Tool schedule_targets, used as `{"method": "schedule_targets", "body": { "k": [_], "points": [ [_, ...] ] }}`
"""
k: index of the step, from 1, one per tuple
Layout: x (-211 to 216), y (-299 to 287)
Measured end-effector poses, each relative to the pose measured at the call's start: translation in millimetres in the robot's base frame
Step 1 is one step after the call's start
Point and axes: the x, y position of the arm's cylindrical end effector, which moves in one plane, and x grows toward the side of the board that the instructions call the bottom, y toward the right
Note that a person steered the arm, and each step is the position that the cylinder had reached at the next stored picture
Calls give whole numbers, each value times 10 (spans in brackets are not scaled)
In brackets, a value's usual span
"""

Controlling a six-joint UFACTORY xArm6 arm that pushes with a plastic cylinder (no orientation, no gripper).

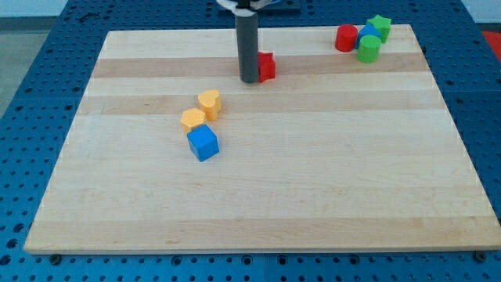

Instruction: Push red star to the red circle

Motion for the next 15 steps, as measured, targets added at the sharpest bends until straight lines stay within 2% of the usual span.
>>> {"method": "schedule_targets", "body": {
  "k": [2,3,4,6,9,12,15],
  "points": [
    [-617,94],
    [-626,202],
    [-591,28],
    [-189,109],
    [-547,519],
    [-802,581],
    [-803,1084]
  ]
}}
